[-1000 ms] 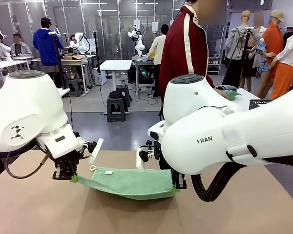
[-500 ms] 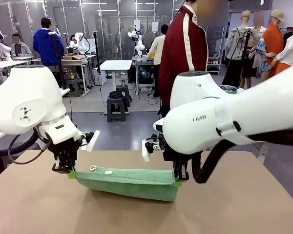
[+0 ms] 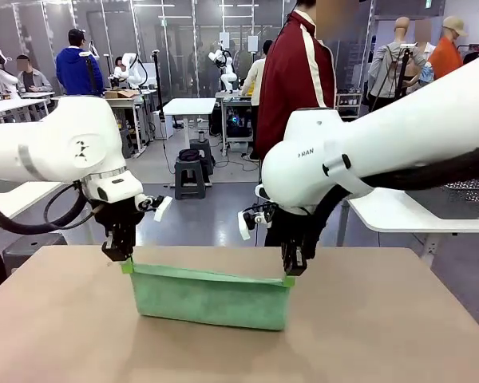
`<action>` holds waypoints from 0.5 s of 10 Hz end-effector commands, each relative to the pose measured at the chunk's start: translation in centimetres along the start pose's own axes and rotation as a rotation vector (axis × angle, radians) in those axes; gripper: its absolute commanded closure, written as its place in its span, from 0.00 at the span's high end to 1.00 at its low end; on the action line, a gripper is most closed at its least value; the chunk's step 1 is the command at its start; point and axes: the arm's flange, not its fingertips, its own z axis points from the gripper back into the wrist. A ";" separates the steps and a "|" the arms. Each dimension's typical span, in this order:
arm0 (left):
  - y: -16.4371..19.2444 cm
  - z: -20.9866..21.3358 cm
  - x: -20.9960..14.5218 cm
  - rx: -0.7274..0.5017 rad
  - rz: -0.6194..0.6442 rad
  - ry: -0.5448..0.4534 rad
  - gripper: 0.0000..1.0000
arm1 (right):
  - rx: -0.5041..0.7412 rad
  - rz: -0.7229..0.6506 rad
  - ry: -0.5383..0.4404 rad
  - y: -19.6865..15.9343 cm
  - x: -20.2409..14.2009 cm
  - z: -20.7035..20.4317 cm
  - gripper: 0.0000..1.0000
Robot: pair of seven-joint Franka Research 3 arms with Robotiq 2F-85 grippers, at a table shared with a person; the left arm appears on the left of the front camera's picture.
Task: Fold the towels and place them in the basket.
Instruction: When a person lays out a Towel with hook on the table, fold it in half twice.
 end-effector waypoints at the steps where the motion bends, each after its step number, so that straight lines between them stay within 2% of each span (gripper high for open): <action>1: 3.8 0.7 -0.8 -0.065 0.019 0.004 0.07 | 0.048 0.020 -0.016 -2.7 -1.1 0.2 0.04; 5: 7.1 -0.3 -1.6 -0.104 -0.006 -0.031 0.07 | 0.083 0.043 -0.046 -6.1 -2.1 -0.9 0.04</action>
